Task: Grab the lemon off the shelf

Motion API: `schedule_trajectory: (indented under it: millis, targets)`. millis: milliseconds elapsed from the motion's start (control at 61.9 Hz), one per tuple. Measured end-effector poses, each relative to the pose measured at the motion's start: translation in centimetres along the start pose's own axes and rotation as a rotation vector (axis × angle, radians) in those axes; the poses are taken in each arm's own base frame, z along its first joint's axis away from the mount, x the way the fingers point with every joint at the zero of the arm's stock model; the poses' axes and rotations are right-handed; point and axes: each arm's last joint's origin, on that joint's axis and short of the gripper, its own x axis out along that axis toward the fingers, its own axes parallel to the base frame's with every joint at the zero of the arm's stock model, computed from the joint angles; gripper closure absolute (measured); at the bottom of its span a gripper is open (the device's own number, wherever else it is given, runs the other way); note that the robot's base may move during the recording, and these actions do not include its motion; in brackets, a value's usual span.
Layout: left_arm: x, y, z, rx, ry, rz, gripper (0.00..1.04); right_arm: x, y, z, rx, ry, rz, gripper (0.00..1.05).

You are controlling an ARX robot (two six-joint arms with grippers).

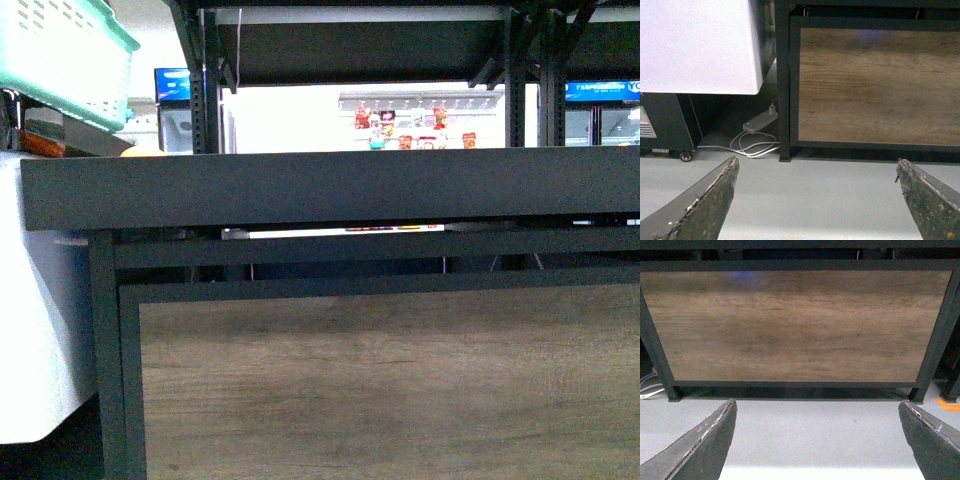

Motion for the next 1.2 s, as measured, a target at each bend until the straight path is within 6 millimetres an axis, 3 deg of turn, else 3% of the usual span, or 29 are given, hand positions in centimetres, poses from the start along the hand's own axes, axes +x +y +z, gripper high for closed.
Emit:
schedule_trajectory:
  millis: [1196]
  targets:
    - [0.00,0.00,0.00,0.000,0.000,0.000,0.08,0.00,0.00,0.00,0.000,0.000,0.000,0.07]
